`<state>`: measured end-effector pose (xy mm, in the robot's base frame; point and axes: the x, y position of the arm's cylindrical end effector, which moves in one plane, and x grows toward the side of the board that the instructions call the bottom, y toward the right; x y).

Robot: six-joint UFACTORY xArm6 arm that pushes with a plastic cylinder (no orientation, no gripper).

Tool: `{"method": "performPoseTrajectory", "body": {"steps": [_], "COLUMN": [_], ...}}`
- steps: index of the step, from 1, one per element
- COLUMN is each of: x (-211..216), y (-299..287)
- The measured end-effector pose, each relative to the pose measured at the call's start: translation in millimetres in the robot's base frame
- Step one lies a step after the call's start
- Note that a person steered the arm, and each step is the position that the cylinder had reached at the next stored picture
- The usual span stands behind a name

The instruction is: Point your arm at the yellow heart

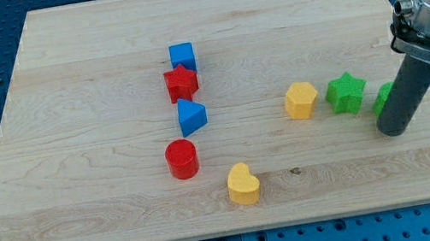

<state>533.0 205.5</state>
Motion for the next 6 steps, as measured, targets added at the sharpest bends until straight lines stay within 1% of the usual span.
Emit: {"method": "performPoseTrajectory", "body": {"steps": [2, 3, 4, 5, 6], "x": [-25.8, -0.9, 53.9, 77.6, 85.9], "y": [3.8, 1.4, -18.0, -77.0, -107.4]}}
